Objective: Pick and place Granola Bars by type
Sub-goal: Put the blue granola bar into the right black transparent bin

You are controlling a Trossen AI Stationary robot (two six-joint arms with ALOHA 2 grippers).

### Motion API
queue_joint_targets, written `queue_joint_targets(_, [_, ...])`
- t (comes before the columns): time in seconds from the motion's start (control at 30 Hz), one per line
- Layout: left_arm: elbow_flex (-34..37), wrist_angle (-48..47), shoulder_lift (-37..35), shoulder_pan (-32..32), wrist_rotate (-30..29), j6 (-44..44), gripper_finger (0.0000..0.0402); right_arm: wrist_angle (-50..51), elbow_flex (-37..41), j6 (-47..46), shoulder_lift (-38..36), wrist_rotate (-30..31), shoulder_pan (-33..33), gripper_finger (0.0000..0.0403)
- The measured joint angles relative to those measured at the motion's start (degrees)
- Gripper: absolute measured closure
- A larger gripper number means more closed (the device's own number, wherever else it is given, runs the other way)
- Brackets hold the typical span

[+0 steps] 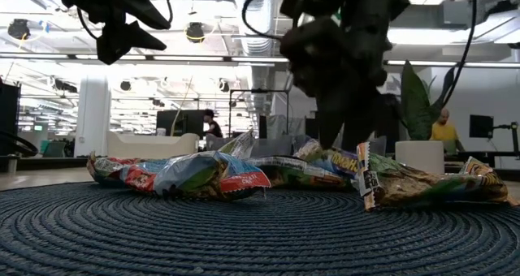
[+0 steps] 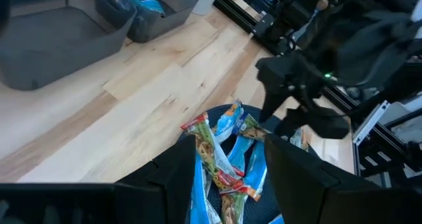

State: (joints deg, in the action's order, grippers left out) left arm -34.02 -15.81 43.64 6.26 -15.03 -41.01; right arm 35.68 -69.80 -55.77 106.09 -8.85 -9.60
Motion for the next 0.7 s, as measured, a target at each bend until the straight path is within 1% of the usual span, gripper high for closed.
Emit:
queue_joint_targets(0.23, [0.0, -0.2, 0.0, 0.0, 1.2, 0.1, 0.0229, -2.0, -0.1, 1.7, 2.4, -0.3, 0.7, 0.0232])
queue_joint_targets(0.47, [0.0, -0.3, 0.0, 0.0, 1.2, 0.1, 0.0229, -3.0, 0.0, 2.3, 2.4, -0.3, 0.7, 0.0243])
queue_joint_targets(0.57, [0.0, -0.3, 0.0, 0.0, 1.2, 0.1, 0.0229, -3.2, 0.0, 2.3, 2.4, -0.3, 0.7, 0.0258])
queue_joint_targets(0.7, [0.0, -0.3, 0.0, 0.0, 1.2, 0.1, 0.0229, -3.2, 0.0, 3.3, 2.4, -1.3, 0.7, 0.0298])
